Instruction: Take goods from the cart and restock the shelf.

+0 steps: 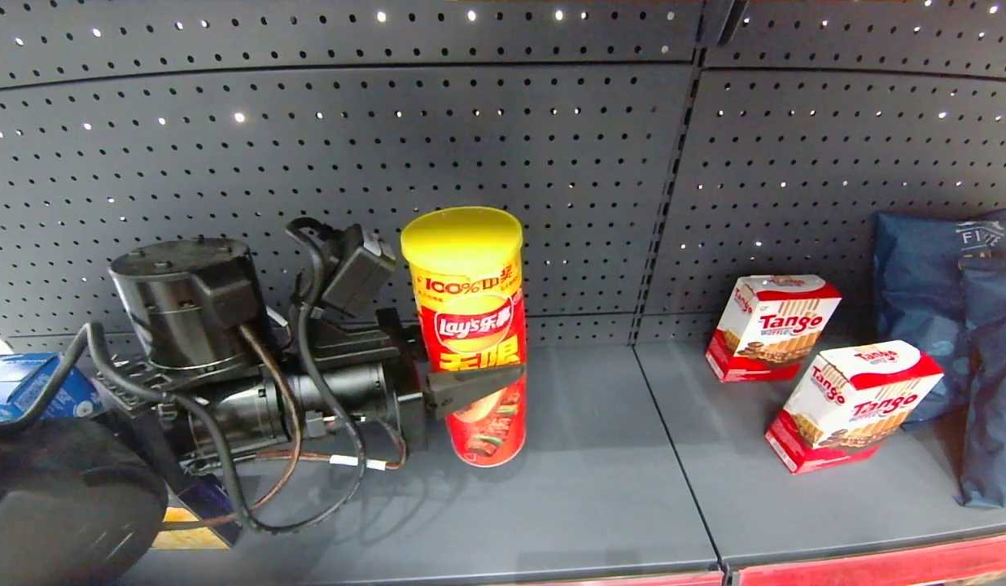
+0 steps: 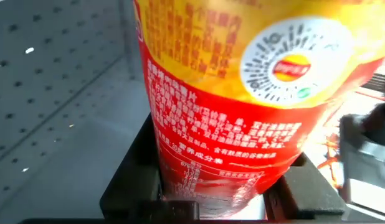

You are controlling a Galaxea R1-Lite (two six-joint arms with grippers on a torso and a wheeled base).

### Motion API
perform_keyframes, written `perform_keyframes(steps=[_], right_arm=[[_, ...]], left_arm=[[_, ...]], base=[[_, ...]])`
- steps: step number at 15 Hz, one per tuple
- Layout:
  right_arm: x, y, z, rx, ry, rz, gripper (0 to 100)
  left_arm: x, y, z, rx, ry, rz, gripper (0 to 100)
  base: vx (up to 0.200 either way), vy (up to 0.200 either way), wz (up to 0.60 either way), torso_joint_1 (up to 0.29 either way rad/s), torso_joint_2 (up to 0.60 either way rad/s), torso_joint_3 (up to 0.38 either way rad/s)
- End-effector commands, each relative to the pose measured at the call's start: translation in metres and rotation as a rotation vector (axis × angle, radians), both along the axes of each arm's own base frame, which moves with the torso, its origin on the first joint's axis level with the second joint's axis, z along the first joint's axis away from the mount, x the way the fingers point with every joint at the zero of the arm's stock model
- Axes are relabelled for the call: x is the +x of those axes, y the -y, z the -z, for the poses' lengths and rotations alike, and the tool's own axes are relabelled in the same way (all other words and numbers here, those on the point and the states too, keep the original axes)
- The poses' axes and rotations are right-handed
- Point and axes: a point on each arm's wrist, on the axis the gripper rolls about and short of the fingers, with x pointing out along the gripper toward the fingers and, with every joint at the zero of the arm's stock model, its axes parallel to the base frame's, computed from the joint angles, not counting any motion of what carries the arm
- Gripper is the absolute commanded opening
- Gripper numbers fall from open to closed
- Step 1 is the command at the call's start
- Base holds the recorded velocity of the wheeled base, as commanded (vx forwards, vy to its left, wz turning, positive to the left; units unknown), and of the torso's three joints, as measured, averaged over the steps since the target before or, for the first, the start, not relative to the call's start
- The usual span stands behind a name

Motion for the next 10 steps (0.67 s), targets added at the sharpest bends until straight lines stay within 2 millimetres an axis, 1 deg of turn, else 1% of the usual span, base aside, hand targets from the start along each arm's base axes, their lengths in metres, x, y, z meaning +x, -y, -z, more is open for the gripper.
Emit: perform_keyframes(steps=[1,4,6,10], right_arm=[[-0.002,0.0,0.0,0.0,0.008,0.001,0],[-0.002,0.0,0.0,0.002,0.013,0.004,0],[-0.002,0.0,0.0,0.002,0.013,0.004,0],[-0.003,0.001,0.0,0.0,0.014,0.007,0]], left_arm=[[-0.024,-0.003,-0.007,-0.011,0.024,0.031,0],[-0.035,-0.006,0.006,0.013,-0.019,0.042,0],[-0.037,-0.009,0.015,0.031,-0.043,0.038,0],[-0.038,-0.011,0.023,0.048,-0.069,0.037,0]], base=[[0.0,0.0,0.0,0.0,0.0,0.0],[0.0,0.0,0.0,0.0,0.0,0.0],[0.0,0.0,0.0,0.0,0.0,0.0],[0.0,0.0,0.0,0.0,0.0,0.0]])
